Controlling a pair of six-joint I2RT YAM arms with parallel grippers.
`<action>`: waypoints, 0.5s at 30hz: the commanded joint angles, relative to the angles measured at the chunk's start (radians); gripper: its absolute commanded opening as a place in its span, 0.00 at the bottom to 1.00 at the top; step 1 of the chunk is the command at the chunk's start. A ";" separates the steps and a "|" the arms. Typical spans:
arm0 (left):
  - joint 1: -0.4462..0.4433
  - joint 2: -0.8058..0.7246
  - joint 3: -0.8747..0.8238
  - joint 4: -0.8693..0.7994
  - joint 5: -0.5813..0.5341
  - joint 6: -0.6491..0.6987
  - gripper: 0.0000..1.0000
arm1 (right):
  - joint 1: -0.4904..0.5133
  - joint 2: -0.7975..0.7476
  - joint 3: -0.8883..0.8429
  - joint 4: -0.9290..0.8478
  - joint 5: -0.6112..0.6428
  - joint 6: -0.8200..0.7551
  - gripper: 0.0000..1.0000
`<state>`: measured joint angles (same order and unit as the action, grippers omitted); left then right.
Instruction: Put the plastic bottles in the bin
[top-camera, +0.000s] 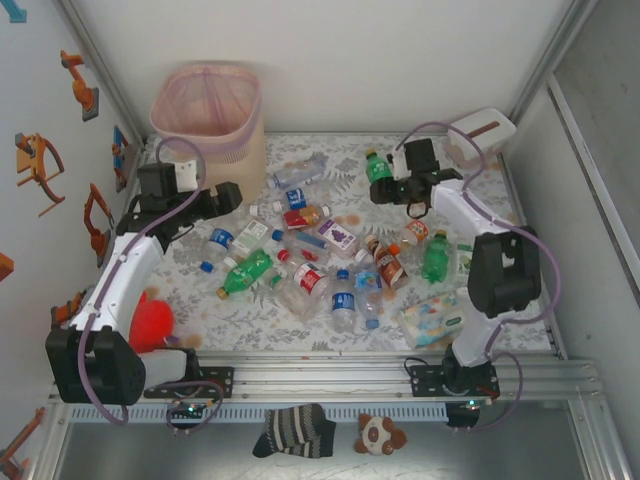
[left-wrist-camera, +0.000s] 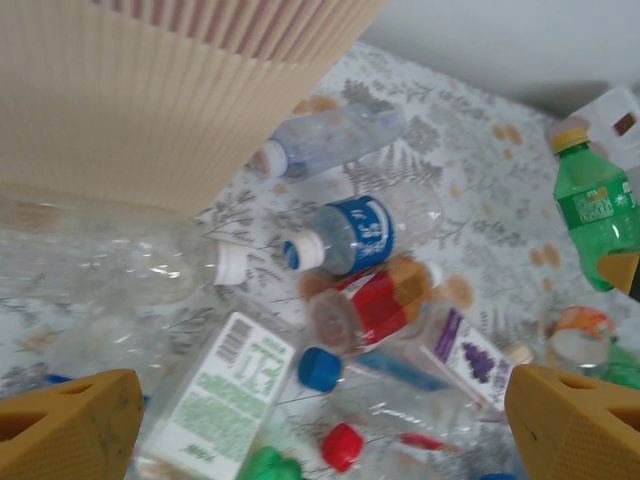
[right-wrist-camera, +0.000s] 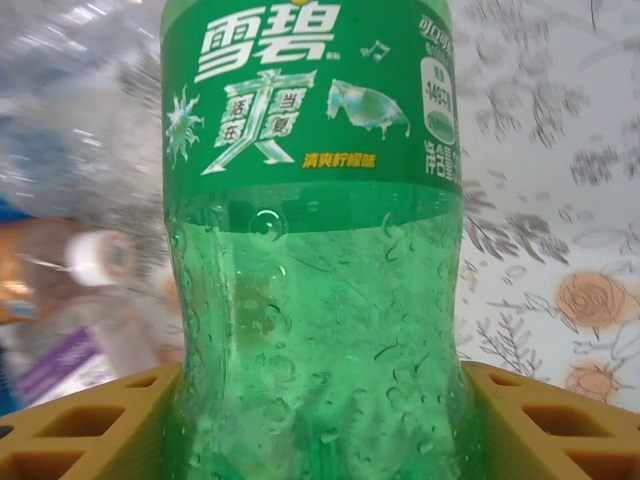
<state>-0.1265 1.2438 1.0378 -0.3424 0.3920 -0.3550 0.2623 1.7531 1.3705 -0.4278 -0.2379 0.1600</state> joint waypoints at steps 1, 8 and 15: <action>-0.059 -0.004 0.028 0.125 0.037 -0.148 0.93 | 0.024 -0.090 -0.029 0.068 -0.090 0.009 0.61; -0.245 0.065 0.150 0.259 0.058 -0.134 0.95 | 0.066 -0.245 -0.060 0.160 -0.282 0.013 0.59; -0.372 0.098 0.183 0.579 0.170 -0.133 0.97 | 0.091 -0.376 -0.074 0.270 -0.428 0.072 0.57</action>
<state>-0.4671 1.3304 1.1931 0.0410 0.4892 -0.4786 0.3439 1.4349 1.3033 -0.2478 -0.5625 0.1871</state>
